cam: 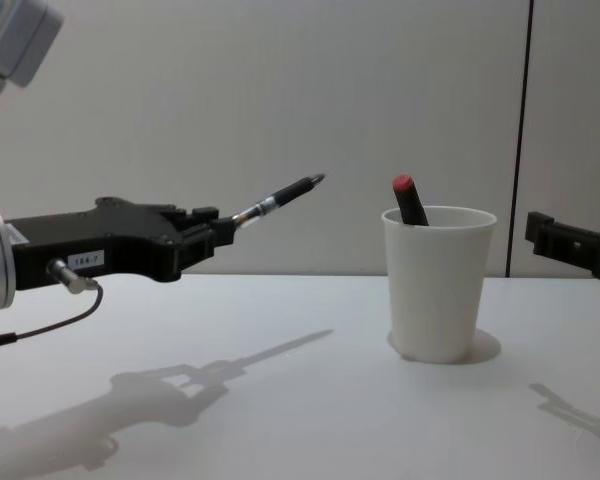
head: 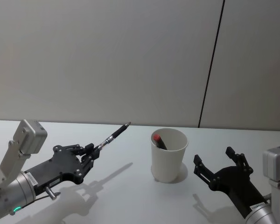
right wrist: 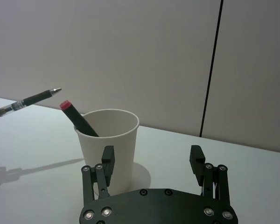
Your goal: Place the pen into the pen holder.
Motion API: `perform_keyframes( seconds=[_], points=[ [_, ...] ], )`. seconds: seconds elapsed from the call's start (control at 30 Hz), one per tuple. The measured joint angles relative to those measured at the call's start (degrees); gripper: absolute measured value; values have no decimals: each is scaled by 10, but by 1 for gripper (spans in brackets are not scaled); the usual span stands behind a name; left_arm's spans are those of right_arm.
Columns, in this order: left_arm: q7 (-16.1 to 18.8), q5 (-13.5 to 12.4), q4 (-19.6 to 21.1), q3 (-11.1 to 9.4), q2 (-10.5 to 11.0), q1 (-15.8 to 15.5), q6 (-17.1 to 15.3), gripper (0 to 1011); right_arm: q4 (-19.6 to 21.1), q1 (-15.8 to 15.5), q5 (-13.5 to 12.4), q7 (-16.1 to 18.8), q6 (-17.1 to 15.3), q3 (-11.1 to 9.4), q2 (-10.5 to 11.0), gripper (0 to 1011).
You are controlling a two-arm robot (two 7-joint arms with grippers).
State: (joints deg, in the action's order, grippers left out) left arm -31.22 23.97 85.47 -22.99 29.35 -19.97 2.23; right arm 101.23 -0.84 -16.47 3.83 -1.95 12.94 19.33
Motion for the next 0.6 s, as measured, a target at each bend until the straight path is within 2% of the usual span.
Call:
perform_keyframes(
  seconds=[0.13, 0.6],
  points=[
    [-12, 0, 4, -4, 1, -1, 11, 189, 0, 0, 0, 0, 0, 0, 0, 1001],
    [-71, 9, 18, -21, 1, -8, 78, 189, 0, 0, 0, 0, 0, 0, 0, 1001]
  ],
)
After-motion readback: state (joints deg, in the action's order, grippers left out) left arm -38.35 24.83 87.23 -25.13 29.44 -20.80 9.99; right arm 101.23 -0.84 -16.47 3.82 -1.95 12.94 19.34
